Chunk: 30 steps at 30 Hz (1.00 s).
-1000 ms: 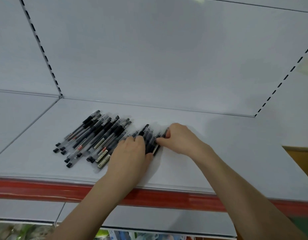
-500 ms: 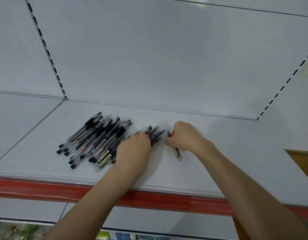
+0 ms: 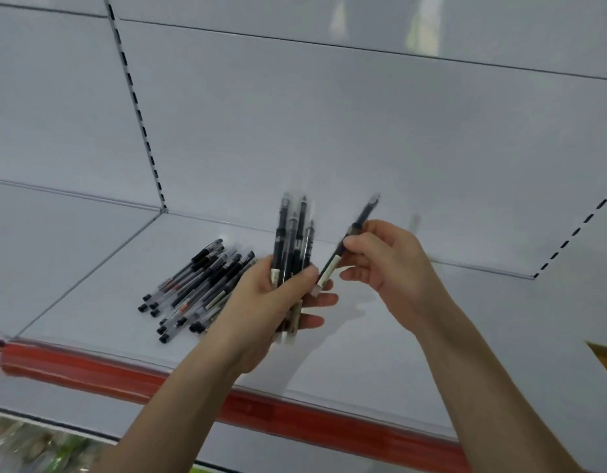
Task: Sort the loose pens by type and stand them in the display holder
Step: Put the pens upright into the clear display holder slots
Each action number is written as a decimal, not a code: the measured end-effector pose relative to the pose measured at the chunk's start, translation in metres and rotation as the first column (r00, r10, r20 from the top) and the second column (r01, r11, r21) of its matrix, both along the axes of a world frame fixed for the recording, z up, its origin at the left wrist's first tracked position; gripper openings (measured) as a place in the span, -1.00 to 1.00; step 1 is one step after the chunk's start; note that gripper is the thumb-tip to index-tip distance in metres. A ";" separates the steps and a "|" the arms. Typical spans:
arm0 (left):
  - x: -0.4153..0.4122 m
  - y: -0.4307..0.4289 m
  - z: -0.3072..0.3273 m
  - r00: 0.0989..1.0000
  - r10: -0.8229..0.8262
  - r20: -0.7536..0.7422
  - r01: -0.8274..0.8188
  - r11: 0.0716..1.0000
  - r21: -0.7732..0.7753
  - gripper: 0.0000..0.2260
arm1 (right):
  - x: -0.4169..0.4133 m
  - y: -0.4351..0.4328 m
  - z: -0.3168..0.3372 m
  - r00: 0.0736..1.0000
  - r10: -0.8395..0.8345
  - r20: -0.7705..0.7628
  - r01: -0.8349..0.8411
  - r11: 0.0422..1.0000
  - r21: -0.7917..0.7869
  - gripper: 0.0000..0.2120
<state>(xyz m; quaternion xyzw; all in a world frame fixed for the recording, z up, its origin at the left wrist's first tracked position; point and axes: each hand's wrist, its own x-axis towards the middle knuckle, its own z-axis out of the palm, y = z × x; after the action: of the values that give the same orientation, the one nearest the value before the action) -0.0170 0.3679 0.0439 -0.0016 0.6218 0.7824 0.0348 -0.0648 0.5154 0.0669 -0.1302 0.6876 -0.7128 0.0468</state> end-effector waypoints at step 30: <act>0.236 -0.422 -0.015 0.694 0.709 0.126 -0.719 0.676 0.161 -0.89 | 0.098 -0.463 -0.028 0.924 0.335 -0.183 -0.277 0.919 0.282 -0.89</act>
<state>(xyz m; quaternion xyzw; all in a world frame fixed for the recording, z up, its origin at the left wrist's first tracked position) 0.2193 -0.0545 0.0292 -0.2615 0.4898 0.7911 -0.2566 0.0329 0.0520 0.0393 -0.3104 0.7440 -0.5840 0.0953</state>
